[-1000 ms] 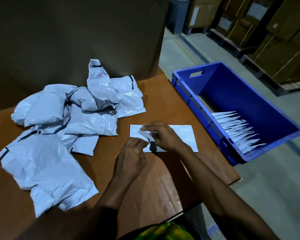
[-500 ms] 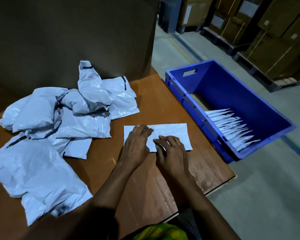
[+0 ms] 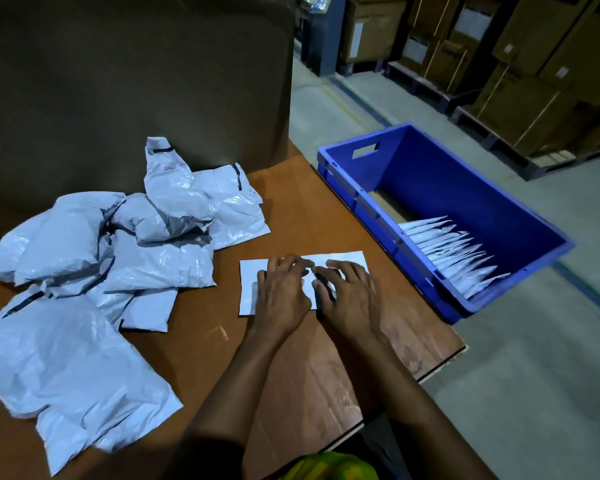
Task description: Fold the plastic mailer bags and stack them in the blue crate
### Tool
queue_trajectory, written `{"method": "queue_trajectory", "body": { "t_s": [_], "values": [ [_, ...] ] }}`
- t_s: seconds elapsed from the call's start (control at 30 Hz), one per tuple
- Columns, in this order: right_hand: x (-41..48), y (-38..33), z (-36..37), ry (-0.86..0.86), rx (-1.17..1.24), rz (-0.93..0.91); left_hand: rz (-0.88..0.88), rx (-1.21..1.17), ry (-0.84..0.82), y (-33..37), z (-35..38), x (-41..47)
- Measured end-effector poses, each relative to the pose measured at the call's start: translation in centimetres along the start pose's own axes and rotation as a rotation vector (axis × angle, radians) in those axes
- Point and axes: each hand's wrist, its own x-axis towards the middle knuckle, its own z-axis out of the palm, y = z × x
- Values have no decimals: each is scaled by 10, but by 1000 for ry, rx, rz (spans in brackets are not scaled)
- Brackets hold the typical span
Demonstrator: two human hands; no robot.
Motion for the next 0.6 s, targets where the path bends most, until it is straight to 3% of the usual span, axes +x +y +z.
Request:
{"method": "queue_trajectory", "body": {
  "t_s": [0.17, 0.3, 0.37, 0.47, 0.6],
  "values": [
    [-3, 8, -9, -55, 40, -29, -33, 174, 44, -4, 19, -19],
    [-26, 7, -20, -11, 70, -58, 34, 101, 60, -9, 12, -16],
    [-31, 13, -26, -65, 123, -76, 69, 104, 133, -16, 9, -27],
    [-28, 25, -34, -141, 166, -86, 74, 76, 118, -31, 12, -46],
    [-33, 31, -33, -7, 110, -141, 120, -50, 108, -38, 6, -50]
  ]
}}
